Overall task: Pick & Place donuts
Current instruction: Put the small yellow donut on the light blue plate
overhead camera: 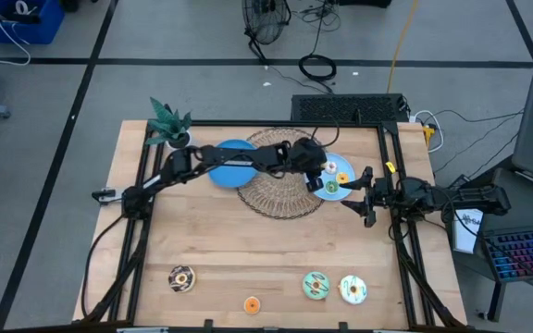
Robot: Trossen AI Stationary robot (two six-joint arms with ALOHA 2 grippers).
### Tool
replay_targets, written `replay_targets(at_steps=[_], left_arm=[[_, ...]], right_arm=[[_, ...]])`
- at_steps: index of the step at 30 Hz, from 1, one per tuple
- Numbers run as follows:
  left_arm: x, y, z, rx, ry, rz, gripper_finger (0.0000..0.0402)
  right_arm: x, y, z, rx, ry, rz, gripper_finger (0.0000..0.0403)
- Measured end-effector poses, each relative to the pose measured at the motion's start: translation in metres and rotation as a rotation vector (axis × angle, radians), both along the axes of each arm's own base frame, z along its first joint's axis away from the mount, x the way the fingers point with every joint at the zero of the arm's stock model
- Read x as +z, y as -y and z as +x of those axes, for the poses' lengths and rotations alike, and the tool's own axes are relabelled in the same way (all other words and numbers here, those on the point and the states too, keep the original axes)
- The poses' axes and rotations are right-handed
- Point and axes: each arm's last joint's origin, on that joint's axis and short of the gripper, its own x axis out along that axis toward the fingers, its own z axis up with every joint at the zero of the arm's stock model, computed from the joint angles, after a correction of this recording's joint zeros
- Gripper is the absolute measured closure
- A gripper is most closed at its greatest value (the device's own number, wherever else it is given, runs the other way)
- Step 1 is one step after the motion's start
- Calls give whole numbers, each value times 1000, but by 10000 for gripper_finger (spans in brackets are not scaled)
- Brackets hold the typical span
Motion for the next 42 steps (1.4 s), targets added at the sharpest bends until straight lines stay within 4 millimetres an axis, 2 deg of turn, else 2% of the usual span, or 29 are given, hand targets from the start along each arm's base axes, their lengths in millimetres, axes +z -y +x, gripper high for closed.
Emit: replay_targets(at_steps=[10, 21, 32, 38, 42], left_arm=[[-10, -10, -3, 86, -7, -89, 266], [-13, -3, -2, 38, -11, -161, 266], [-18, -5, -7, 93, -77, -192, 266], [-19, -3, -7, 67, -82, -213, 266], [-25, -2, -6, 75, -89, -221, 266]], right_arm=[[0, 0, 0, 0, 0, 0, 161], [0, 0, 0, 0, 0, 0, 161], [0, 0, 0, 0, 0, 0, 161], [0, 0, 0, 0, 0, 0, 161], [0, 0, 0, 0, 0, 0, 161]])
